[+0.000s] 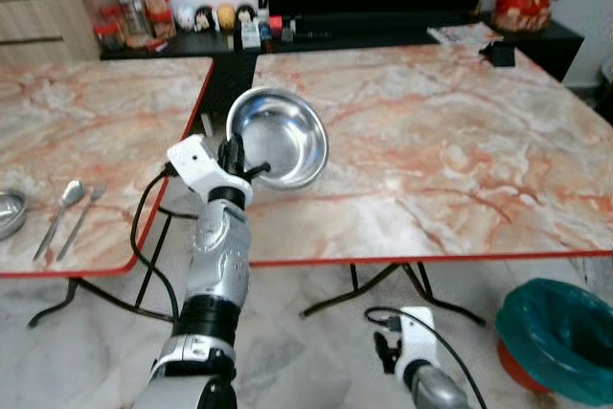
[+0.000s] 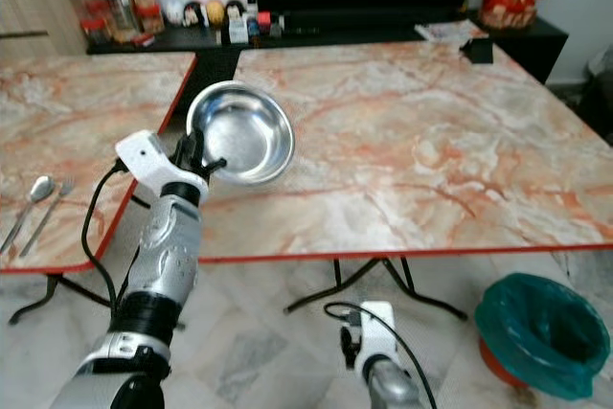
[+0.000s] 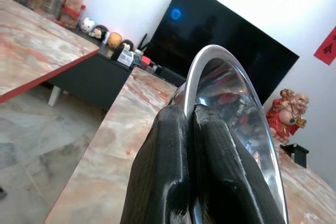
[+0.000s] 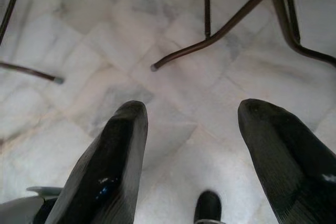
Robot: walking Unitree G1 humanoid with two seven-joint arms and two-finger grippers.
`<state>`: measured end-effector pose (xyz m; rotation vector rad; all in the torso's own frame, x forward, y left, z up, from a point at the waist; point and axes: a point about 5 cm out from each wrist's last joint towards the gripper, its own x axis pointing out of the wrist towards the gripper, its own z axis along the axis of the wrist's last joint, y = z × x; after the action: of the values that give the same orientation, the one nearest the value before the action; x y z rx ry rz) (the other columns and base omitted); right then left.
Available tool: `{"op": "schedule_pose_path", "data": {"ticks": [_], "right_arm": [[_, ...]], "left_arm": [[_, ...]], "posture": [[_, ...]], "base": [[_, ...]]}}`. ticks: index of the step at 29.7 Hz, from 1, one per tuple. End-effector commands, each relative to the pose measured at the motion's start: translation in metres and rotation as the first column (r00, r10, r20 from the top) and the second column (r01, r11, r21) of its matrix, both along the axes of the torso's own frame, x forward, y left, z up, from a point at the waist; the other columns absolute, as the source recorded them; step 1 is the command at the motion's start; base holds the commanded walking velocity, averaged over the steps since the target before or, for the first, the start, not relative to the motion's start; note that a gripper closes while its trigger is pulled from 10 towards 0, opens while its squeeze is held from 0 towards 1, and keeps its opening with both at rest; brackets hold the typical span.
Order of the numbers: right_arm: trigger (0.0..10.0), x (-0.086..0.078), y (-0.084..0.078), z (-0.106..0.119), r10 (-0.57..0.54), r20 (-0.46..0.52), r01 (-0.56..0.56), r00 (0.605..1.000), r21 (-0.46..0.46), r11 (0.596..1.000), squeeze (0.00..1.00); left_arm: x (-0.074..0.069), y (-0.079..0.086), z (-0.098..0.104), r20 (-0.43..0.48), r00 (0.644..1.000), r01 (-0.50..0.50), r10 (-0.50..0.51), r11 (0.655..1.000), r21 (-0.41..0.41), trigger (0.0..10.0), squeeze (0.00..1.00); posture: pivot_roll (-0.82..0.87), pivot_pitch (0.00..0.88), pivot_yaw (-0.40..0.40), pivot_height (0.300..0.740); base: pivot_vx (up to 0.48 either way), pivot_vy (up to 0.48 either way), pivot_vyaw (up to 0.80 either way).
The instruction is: Setting the table
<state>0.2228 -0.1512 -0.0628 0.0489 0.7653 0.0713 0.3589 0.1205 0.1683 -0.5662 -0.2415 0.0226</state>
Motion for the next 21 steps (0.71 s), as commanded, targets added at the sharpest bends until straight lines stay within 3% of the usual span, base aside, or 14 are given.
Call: {"op": "schedule_pose_path", "data": {"ticks": [1, 21], "right_arm": [[10.0, -0.0002, -0.0042, 0.0001, 0.003, -0.001, -0.003, 1.0, -0.014, 1.0, 0.0], [10.0, -0.0018, -0.002, -0.0012, -0.013, -0.008, 0.013, 1.0, -0.004, 1.0, 0.0]], "left_arm": [[-0.0007, -0.002, 0.0068, 0.032, 0.999, -0.001, 0.001, 1.0, 0.013, 10.0, 0.0], [-0.0011, -0.005, 0.0075, 0.036, 0.999, 0.021, -0.022, 0.999, 0.026, 10.0, 0.0]], "posture": [[-0.01, 0.0, 0.04, 0.728], [-0.01, 0.0, 0.048, 0.728]], "base": [[0.0, -0.428, 0.0], [0.0, -0.422, 0.0]]}}
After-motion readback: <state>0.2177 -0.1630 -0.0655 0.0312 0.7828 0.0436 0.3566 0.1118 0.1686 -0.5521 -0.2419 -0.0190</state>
